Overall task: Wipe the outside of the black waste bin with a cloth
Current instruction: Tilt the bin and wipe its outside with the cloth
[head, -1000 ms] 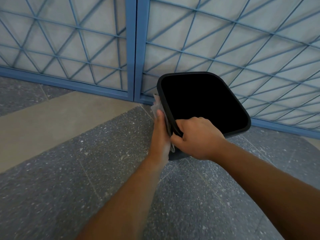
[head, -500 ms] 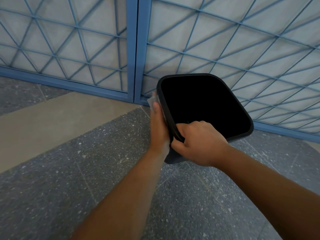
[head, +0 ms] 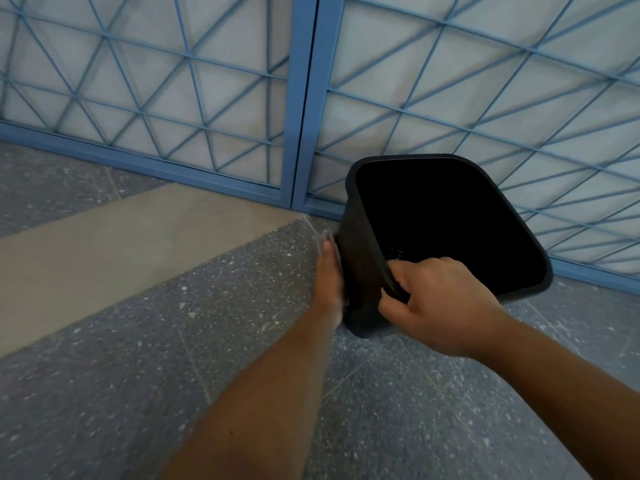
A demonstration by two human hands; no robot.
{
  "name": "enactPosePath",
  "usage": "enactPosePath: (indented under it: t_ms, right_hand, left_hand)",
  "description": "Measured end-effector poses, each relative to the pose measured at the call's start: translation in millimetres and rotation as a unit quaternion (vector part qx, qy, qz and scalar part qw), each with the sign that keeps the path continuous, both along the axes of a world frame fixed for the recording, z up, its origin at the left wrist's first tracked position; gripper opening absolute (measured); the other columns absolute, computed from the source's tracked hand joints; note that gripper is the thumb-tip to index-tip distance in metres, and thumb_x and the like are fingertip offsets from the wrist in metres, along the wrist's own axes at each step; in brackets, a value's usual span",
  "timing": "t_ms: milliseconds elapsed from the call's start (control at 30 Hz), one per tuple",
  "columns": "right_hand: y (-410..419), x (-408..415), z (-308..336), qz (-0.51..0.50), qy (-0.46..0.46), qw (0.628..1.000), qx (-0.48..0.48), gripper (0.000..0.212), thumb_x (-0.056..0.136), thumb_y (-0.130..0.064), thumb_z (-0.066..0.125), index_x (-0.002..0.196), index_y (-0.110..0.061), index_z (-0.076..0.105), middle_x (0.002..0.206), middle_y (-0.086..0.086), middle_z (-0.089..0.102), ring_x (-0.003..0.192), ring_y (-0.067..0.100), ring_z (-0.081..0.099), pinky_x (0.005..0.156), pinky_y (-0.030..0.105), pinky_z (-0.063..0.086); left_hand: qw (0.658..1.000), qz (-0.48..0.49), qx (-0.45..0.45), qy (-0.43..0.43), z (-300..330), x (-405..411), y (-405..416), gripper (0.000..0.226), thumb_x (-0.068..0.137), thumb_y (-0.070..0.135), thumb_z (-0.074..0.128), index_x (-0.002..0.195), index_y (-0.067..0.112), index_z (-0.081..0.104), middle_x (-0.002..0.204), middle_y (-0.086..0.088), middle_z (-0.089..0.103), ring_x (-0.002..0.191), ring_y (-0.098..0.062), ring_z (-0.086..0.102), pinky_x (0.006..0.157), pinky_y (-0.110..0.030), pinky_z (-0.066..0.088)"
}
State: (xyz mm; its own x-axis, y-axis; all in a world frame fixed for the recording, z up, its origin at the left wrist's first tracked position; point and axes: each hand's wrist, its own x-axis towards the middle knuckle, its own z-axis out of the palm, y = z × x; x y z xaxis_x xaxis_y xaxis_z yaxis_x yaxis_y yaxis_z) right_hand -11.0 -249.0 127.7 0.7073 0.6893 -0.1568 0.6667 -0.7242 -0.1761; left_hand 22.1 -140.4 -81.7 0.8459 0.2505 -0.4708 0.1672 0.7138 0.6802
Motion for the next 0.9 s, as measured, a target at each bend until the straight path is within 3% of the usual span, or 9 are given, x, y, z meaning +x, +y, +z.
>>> enactPosePath:
  t_ms: [67, 100, 200, 267, 433, 533, 633, 833, 900]
  right_hand:
    - [-0.2, 0.2, 0.4, -0.003, -0.001, 1.0, 0.001, 0.03, 0.085, -0.042, 0.048, 0.062, -0.027, 0.037, 0.049, -0.005, 0.045, 0.046, 0.009, 0.047, 0.05, 0.028, 0.039]
    - [-0.5, 0.0, 0.6, -0.002, -0.006, 1.0, 0.0, 0.03, 0.085, -0.043, 0.048, 0.062, -0.026, 0.037, 0.05, -0.005, 0.045, 0.047, 0.01, 0.048, 0.051, 0.029, 0.04]
    - [-0.3, -2.1, 0.0, 0.006, -0.024, 1.0, 0.003, 0.034, 0.087, -0.046, 0.045, 0.062, -0.024, 0.038, 0.051, -0.004, 0.044, 0.049, 0.013, 0.047, 0.053, 0.034, 0.041]
    - [-0.9, -2.8, 0.3, 0.013, -0.036, 0.999, 0.009, 0.04, 0.091, -0.05, 0.041, 0.061, -0.023, 0.037, 0.051, -0.004, 0.043, 0.047, 0.015, 0.044, 0.05, 0.034, 0.036]
    - [-1.6, -4.0, 2.6, -0.006, 0.0, 0.998, 0.057, 0.046, 0.097, -0.048, 0.022, 0.061, -0.023, 0.039, 0.058, -0.002, 0.048, 0.057, 0.02, 0.05, 0.061, 0.039, 0.042]
    - [-1.0, -3.5, 0.5, -0.016, 0.002, 0.997, 0.073, 0.047, 0.099, -0.043, 0.022, 0.062, -0.022, 0.042, 0.062, 0.0, 0.053, 0.06, 0.021, 0.053, 0.062, 0.04, 0.043]
    - [-0.9, -2.7, 0.0, -0.02, 0.009, 0.997, 0.08, 0.047, 0.1, -0.039, 0.024, 0.066, -0.019, 0.049, 0.064, 0.002, 0.055, 0.06, 0.018, 0.053, 0.061, 0.038, 0.041]
    - [-0.8, -1.3, -2.8, -0.023, -0.005, 0.997, 0.076, 0.045, 0.101, -0.036, 0.025, 0.061, -0.021, 0.04, 0.061, 0.0, 0.049, 0.061, 0.022, 0.05, 0.06, 0.034, 0.032]
    - [-0.9, 0.0, -3.4, -0.022, -0.009, 0.996, 0.081, 0.046, 0.101, -0.036, 0.026, 0.059, -0.022, 0.037, 0.058, -0.002, 0.046, 0.058, 0.02, 0.048, 0.059, 0.034, 0.032]
  left_hand:
    - [0.999, 0.024, -0.005, 0.027, -26.6, 2.4, -7.8, 0.096, 0.067, 0.095, 0.05, 0.138, 0.032, 0.062, 0.135, -0.006, 0.068, 0.126, -0.024, 0.063, 0.114, -0.051, 0.043]
    - [0.999, 0.024, 0.023, 0.041, -22.2, -5.1, -12.0, 0.09, 0.073, 0.092, 0.049, 0.14, 0.033, 0.06, 0.136, -0.005, 0.067, 0.126, -0.023, 0.063, 0.113, -0.051, 0.043]
    - [0.996, 0.047, 0.051, 0.063, 18.9, -45.0, -25.1, 0.055, 0.104, 0.058, 0.037, 0.144, 0.025, 0.056, 0.136, -0.002, 0.065, 0.124, -0.018, 0.062, 0.112, -0.045, 0.046]
    - [0.995, 0.043, 0.042, 0.075, 32.7, -65.9, -36.6, 0.044, 0.109, 0.047, 0.032, 0.144, 0.029, 0.051, 0.132, 0.004, 0.062, 0.125, -0.016, 0.059, 0.114, -0.042, 0.044]
    - [0.997, 0.069, 0.024, 0.02, 69.3, -86.6, -43.7, 0.058, 0.106, 0.053, 0.036, 0.155, 0.023, 0.043, 0.15, 0.002, 0.052, 0.138, -0.016, 0.05, 0.121, -0.04, 0.035]
    - [0.994, 0.075, 0.051, -0.063, 98.4, -74.6, -51.2, 0.085, 0.086, 0.082, 0.045, 0.153, 0.03, 0.045, 0.159, -0.001, 0.045, 0.147, -0.017, 0.042, 0.122, -0.046, 0.033]
    - [0.99, 0.088, 0.085, -0.065, 112.3, -72.4, -60.1, 0.099, 0.076, 0.095, 0.037, 0.154, 0.034, 0.042, 0.163, 0.001, 0.039, 0.151, -0.017, 0.034, 0.124, -0.048, 0.029]
    - [0.986, 0.11, 0.122, -0.04, 81.8, -71.6, -60.8, 0.096, 0.082, 0.087, 0.043, 0.153, 0.023, 0.044, 0.15, -0.002, 0.055, 0.138, -0.016, 0.053, 0.118, -0.046, 0.039]
    - [0.988, 0.085, 0.125, -0.014, 76.9, -71.2, -57.0, 0.078, 0.095, 0.072, 0.037, 0.155, 0.023, 0.041, 0.153, -0.001, 0.051, 0.139, -0.014, 0.05, 0.12, -0.043, 0.036]
